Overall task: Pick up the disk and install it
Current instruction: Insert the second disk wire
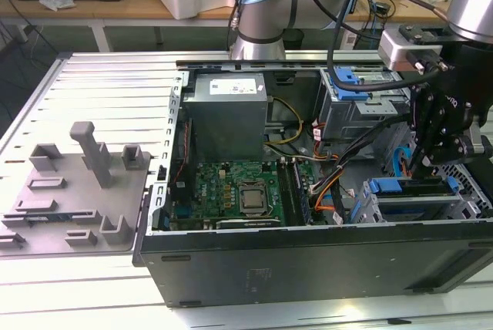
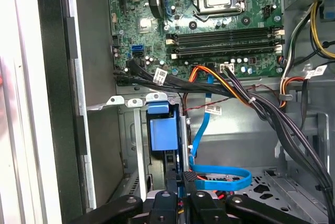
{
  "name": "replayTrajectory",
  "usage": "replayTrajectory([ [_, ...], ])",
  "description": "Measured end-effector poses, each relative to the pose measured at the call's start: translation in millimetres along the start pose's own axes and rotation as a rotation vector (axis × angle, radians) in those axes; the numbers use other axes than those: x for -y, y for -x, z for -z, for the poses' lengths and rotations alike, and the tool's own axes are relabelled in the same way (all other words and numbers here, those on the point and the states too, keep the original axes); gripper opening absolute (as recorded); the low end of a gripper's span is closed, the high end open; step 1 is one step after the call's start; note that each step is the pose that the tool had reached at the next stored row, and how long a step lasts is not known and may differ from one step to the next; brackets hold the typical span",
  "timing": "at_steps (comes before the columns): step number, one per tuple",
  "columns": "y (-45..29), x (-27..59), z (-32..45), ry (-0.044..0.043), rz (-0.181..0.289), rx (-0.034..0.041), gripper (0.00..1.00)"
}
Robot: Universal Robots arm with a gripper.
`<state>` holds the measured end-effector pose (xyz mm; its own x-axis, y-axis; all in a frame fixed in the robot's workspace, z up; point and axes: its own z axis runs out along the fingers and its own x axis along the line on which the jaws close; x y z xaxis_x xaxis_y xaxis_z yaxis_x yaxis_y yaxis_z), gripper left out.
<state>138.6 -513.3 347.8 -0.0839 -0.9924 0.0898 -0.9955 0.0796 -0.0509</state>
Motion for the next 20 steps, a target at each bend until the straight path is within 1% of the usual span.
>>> replayTrajectory([
  [20, 0.4, -0.3, -5.2, -0.0006, 0.007, 0.0002, 0.16],
])
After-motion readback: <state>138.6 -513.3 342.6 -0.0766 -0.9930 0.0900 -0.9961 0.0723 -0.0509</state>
